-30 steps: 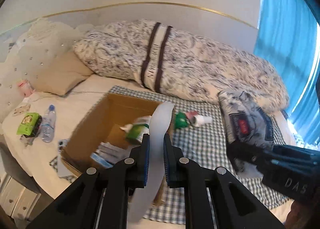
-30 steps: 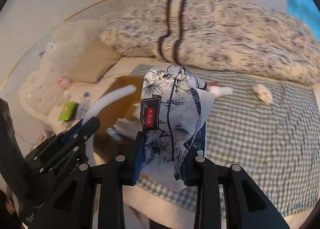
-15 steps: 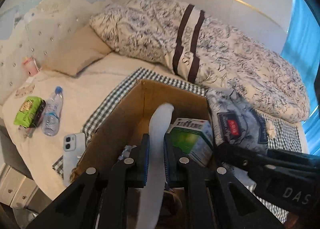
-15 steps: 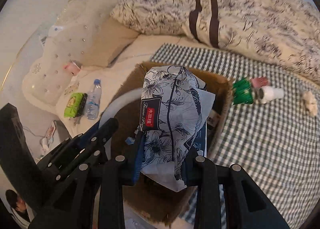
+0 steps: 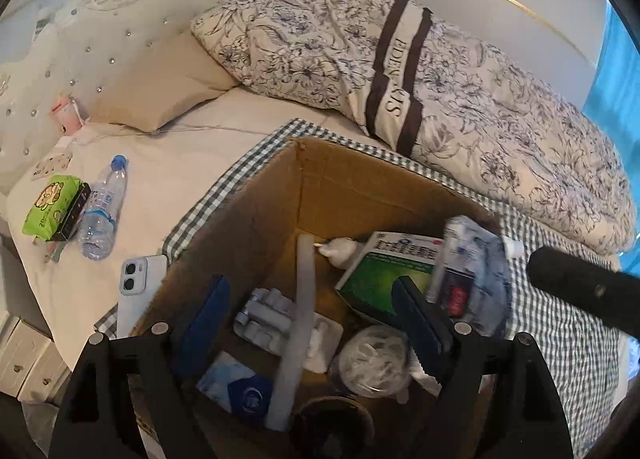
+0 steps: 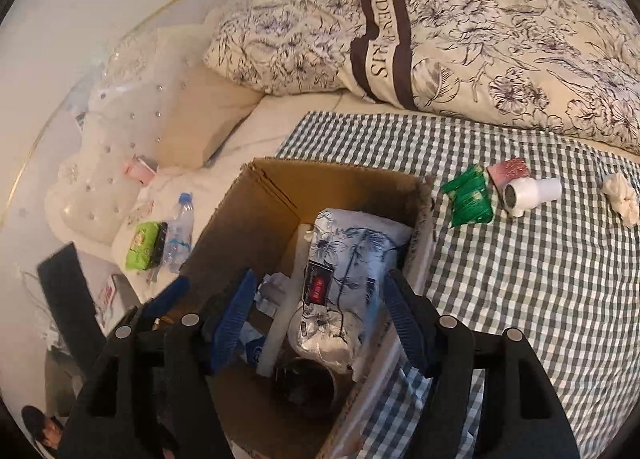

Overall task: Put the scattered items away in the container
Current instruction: 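Withdraw both tools toward the white cloth and hair dryer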

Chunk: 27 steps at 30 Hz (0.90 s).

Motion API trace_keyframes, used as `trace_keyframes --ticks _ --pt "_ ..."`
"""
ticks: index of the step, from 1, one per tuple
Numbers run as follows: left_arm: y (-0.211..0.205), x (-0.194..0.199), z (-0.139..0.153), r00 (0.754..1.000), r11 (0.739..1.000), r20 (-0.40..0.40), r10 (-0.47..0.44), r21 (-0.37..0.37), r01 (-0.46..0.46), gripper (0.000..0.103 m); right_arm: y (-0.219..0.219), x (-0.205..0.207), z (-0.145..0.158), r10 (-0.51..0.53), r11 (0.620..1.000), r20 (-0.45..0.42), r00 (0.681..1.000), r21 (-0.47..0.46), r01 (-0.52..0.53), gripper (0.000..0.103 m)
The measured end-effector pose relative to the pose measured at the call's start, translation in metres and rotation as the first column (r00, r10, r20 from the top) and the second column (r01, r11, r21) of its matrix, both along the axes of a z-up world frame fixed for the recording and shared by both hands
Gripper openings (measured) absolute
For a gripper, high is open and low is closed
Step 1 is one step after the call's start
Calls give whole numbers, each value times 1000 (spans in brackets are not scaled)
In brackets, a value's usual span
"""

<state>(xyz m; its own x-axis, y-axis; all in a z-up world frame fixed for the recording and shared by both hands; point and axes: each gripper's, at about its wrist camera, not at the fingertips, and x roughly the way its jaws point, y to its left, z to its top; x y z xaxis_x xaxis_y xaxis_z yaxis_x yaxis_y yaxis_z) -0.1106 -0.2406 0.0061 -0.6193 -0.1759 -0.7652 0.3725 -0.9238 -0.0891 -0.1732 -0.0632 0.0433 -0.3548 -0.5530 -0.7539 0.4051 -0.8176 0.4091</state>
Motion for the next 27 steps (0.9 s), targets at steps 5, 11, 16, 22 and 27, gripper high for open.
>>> trace_keyframes --ticks 5,11,16,22,27 --pt "28 7 19 999 999 -30 -32 -26 31 86 41 4 19 -71 997 -35 997 -20 70 66" --pt "84 12 42 992 993 -77 -102 -60 98 95 127 14 41 -211 978 -91 973 -23 209 66" --pt "147 2 40 981 980 -59 -184 -83 179 97 202 24 45 -313 949 -117 942 7 316 66" --pt "213 -28 30 965 959 -33 -260 -129 254 98 275 19 36 -411 910 -109 905 12 414 66" --pt "254 -69 14 949 934 -3 -315 -176 310 98 316 -5 19 -462 883 -94 882 41 467 66"
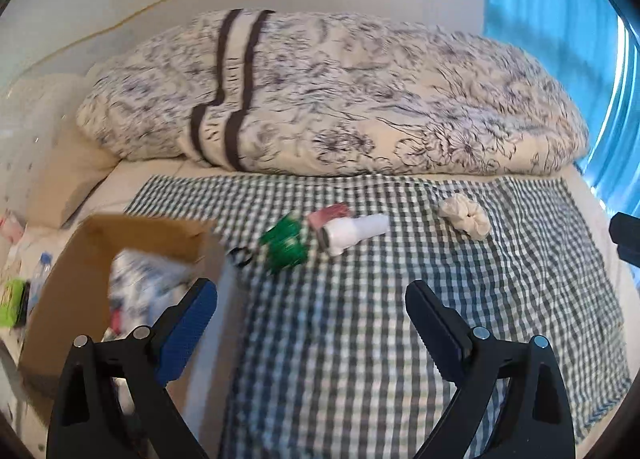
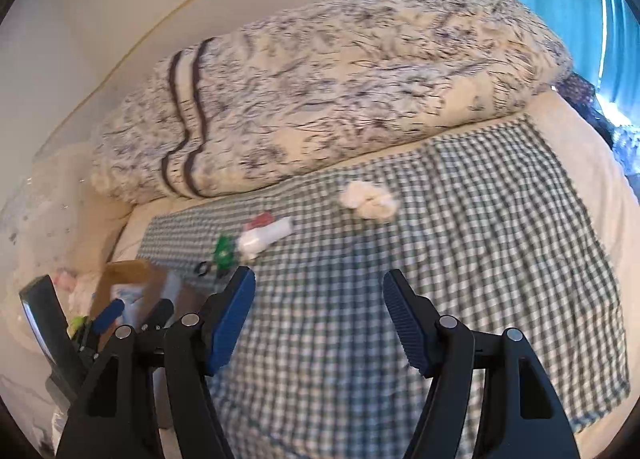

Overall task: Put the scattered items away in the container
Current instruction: 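Withdraw both tools toward the white cloth and hair dryer, then grasp the white cloth with right tool while left tool grasps the white hair dryer, then carry hair dryer and white cloth over the box and open both tools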

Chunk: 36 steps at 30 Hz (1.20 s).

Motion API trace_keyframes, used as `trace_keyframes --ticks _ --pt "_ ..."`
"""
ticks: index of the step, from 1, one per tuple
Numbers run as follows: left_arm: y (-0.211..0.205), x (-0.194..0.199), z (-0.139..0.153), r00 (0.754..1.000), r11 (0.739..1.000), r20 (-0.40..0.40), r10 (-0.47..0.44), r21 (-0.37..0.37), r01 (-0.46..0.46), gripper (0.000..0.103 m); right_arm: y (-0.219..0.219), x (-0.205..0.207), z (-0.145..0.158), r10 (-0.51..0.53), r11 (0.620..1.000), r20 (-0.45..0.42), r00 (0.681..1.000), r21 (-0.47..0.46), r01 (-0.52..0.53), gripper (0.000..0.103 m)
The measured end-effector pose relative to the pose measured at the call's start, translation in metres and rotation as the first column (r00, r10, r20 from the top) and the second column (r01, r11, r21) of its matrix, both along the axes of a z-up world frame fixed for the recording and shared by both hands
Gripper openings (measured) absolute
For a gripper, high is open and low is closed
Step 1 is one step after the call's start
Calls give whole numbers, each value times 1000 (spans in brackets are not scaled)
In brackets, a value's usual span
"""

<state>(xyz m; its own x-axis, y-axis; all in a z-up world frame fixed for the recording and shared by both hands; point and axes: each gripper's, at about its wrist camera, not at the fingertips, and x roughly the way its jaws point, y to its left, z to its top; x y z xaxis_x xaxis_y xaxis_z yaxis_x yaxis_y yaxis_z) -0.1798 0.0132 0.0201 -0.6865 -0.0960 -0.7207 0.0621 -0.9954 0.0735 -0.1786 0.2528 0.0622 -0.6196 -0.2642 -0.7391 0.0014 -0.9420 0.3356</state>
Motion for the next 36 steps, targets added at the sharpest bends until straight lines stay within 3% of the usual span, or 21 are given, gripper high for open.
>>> trace_keyframes --ticks 9,16,24,28,29,30,31,32,34,36 --pt "42 -96 -69 997 994 68 -35 -100 42 98 19 -75 -53 22 997 72 997 78 -28 66" --pt "46 -154 -128 989 997 150 -5 -72 16 98 -2 -142 -108 72 979 151 986 180 -99 66" --pt "40 -189 -166 980 990 196 -16 -133 43 98 -22 -205 -164 71 960 237 969 247 -131 66" --pt "35 -195 -178 975 994 220 -30 -99 53 98 -24 -219 -182 58 959 275 960 253 -131 66" --pt "33 -195 -178 975 996 218 -39 -75 56 90 -24 -219 -183 60 960 275 959 246 -131 66" --pt "32 -196 -178 974 997 222 -49 -54 63 85 -24 -219 -185 57 960 278 959 249 -129 58" --pt "32 -195 -176 974 997 220 -57 -46 68 69 -24 -219 -186 51 958 283 958 257 -126 34" --pt "35 -194 -174 976 995 212 -54 -70 71 56 -24 -218 -188 43 956 293 955 264 -124 24" --pt "39 -192 -171 974 993 220 -61 -86 82 56 -21 -213 -189 33 957 300 953 265 -117 14" --pt "41 -189 -170 972 995 224 -68 -54 82 56 -19 -204 -186 20 951 282 959 290 -105 13"
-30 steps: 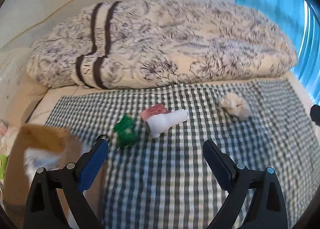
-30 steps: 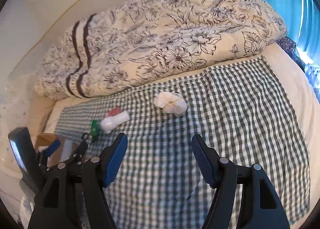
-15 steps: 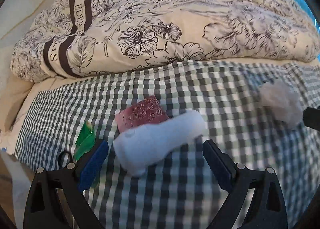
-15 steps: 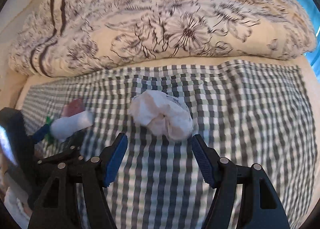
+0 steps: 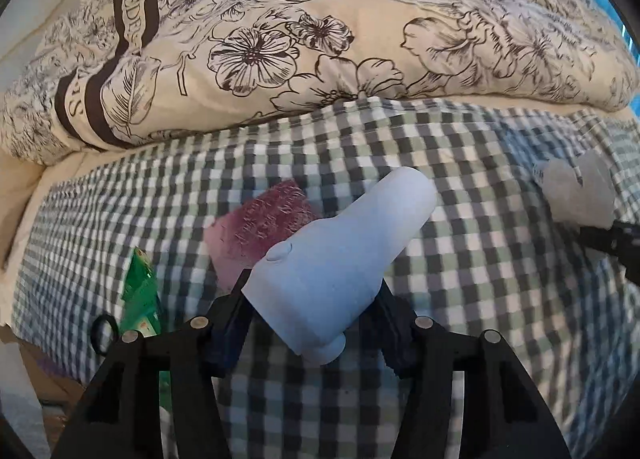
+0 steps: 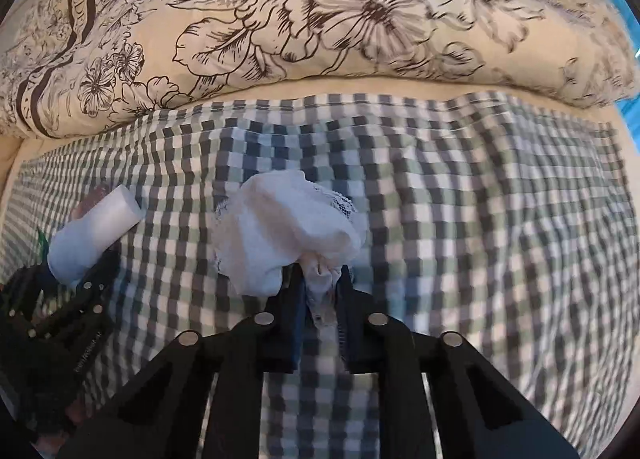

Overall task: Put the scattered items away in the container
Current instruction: 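Carry hair dryer and white cloth over the box and open both tools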

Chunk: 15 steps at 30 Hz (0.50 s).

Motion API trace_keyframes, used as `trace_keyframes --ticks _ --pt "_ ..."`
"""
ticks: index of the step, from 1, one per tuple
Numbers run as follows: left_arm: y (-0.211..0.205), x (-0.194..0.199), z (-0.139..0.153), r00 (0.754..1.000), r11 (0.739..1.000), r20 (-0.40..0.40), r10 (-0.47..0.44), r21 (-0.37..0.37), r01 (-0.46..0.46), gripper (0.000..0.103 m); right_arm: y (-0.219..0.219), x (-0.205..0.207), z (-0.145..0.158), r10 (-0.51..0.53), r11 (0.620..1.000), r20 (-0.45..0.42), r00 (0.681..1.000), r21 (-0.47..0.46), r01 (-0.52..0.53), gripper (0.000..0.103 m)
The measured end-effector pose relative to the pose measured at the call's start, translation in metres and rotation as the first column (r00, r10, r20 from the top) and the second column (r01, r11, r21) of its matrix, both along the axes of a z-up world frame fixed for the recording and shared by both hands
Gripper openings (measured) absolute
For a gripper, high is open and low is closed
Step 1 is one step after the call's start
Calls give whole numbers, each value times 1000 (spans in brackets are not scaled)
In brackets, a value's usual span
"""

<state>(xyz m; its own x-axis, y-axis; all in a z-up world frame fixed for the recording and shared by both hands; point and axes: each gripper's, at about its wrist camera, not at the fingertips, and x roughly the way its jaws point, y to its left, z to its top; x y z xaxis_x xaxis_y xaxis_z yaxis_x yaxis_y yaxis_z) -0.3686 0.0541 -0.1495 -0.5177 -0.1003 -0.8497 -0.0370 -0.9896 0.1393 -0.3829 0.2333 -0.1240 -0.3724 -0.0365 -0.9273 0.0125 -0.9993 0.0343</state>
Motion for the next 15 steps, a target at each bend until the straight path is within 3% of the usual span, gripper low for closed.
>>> trace_keyframes --ticks 7,15 --pt "-1 30 22 999 998 -17 27 54 -26 56 18 39 28 -21 998 -38 999 -66 19 13" --pt "0 77 105 993 995 -113 26 94 -16 56 22 86 85 -19 990 -102 995 -138 5 13"
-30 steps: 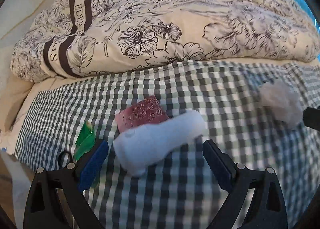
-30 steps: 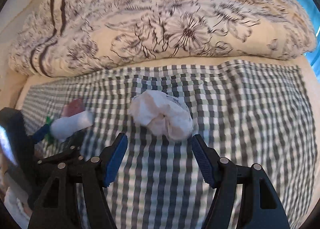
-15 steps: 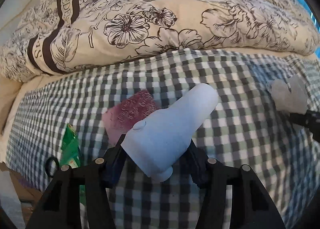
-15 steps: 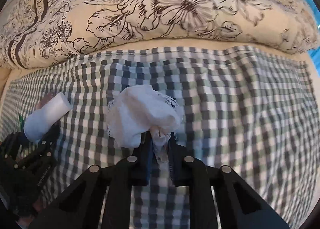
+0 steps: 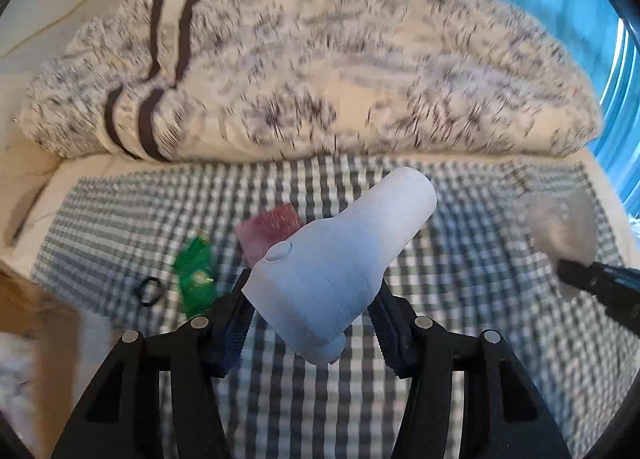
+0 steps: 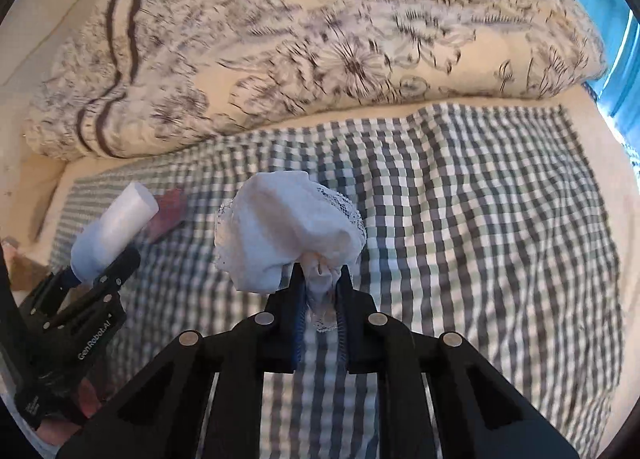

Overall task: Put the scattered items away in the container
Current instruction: 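Carry hair dryer and white cloth over the box and open both tools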

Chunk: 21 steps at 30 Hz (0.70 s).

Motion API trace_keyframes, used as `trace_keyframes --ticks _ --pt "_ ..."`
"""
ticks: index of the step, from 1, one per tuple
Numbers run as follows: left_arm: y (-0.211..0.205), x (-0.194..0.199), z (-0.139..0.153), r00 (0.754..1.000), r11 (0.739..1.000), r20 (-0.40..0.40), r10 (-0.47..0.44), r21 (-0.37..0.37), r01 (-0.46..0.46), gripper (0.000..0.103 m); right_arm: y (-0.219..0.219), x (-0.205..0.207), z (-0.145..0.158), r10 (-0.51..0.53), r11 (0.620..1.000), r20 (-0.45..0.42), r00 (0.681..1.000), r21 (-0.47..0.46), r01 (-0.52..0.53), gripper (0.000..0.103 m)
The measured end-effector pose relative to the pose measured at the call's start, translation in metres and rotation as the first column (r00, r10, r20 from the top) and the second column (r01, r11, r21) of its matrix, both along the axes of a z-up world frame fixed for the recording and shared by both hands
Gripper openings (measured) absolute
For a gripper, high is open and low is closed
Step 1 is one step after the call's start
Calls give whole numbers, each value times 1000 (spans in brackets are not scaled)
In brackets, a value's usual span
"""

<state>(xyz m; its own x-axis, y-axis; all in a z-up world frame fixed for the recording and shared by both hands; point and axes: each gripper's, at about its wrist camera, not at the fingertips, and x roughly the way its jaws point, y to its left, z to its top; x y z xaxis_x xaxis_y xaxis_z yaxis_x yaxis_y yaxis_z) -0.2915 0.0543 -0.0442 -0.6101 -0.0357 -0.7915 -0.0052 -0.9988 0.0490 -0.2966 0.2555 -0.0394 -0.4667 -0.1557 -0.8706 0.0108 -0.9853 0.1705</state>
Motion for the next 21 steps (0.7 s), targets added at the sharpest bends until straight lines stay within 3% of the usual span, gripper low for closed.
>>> trace_keyframes --ticks 7,11,21 --pt "-7 58 82 993 1000 -120 3 14 -2 56 -20 47 71 25 1000 -102 994 -9 -26 13" --pt "-26 94 111 989 998 -147 21 54 -13 56 -36 85 104 51 999 -156 986 -9 -53 13" --pt "-122 187 137 974 990 -184 134 56 -126 56 -130 164 138 182 983 -199 963 3 -185 13"
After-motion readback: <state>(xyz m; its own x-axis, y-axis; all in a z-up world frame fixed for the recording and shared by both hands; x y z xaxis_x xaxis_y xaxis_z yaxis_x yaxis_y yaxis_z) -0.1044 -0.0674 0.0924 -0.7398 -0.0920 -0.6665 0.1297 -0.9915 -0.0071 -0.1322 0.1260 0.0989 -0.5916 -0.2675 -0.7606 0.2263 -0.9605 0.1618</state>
